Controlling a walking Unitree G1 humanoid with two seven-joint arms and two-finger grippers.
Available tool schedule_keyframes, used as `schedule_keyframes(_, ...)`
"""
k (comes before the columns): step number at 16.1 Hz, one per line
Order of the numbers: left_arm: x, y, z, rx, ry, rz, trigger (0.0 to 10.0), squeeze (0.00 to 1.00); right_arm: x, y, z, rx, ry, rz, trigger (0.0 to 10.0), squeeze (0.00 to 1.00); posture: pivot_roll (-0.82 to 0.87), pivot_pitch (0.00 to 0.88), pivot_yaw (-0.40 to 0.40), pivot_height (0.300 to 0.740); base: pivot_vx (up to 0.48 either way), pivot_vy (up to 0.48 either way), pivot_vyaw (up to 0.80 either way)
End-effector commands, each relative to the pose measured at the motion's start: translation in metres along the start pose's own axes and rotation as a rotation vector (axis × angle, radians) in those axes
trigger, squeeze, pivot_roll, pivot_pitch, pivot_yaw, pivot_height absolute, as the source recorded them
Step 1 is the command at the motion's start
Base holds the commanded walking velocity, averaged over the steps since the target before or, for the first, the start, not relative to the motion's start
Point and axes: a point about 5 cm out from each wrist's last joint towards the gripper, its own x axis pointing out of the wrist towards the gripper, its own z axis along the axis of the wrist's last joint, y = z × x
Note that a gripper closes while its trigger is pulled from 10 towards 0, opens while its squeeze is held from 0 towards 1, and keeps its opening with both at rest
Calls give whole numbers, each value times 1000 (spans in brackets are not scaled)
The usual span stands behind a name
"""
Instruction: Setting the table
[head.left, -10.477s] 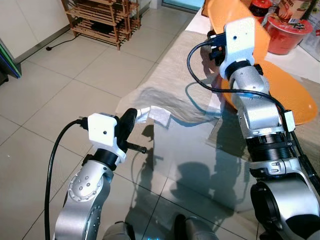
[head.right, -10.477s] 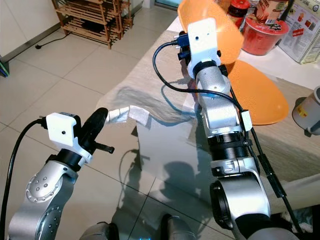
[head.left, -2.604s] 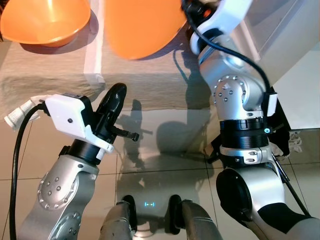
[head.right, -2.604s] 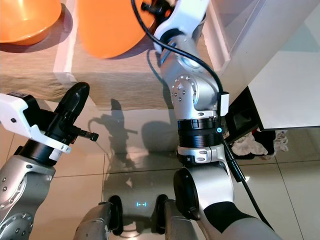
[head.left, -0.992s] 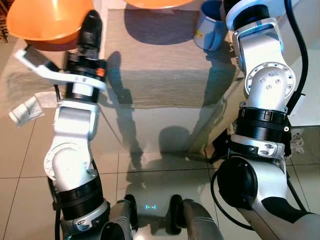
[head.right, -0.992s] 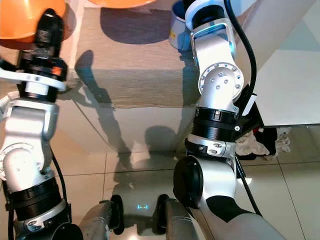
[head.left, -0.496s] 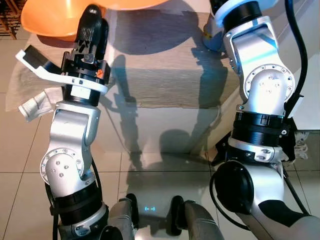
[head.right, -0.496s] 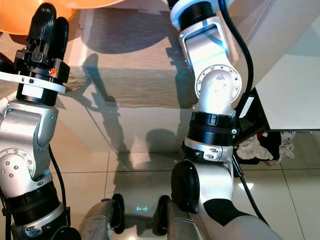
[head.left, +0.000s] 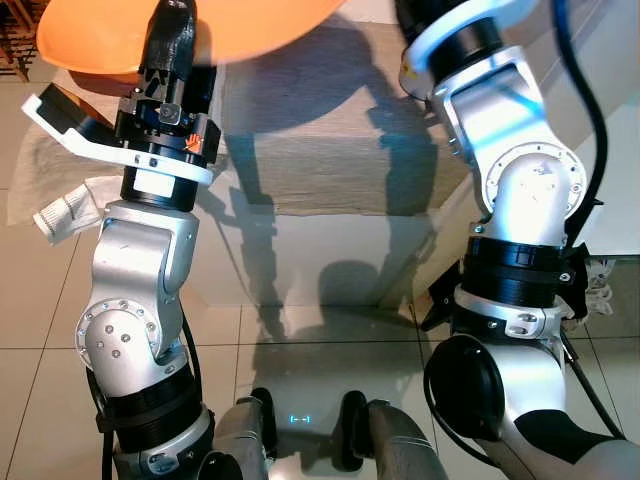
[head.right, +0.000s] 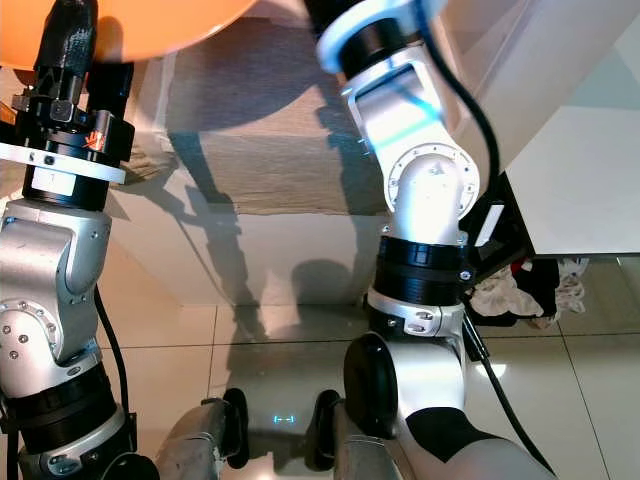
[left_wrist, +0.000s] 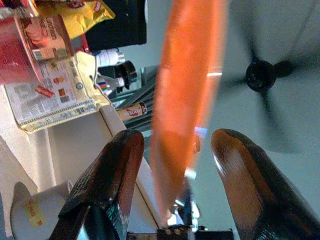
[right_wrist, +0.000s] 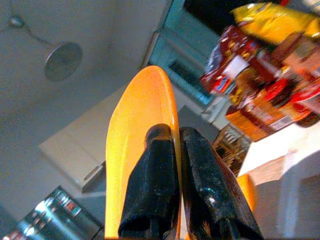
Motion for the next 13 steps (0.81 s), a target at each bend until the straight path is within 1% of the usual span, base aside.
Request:
schedule_keyframes(1,0,-7,1,27,-2,-23,10000,0,-2,15,2,0,-11,86,0,0,-41,197,-23,740,0,0,0)
schedule_keyframes(2,0,-7,3,59,-12,-26,0,0,-2,15,1,-5,-3,86,0,0,-41,197,-22,740,0,0,0)
schedule_keyframes(3,0,-11,7,103,-21,-42,0,0,-3,14,0,-10,0,75,0,0,-40,195,-23,740,0,0,0)
schedule_keyframes(4,-1,-12,8,114,-24,-47,0,0,-3,13,0,-11,1,71,0,0,-39,195,-24,740,0,0,0)
schedule_keyframes(5,-2,-13,11,147,-27,-40,0,0,-4,11,0,-15,0,60,0,0,-38,194,-25,740,0,0,0)
schedule_keyframes(8,-3,-16,24,213,-74,-26,0,0,-6,6,-1,-14,-2,25,0,0,-33,189,-27,740,0,0,0)
schedule_keyframes(13,-2,-19,28,243,-90,-40,0,0,-7,4,-2,-3,2,8,0,0,-35,188,-27,740,0,0,0)
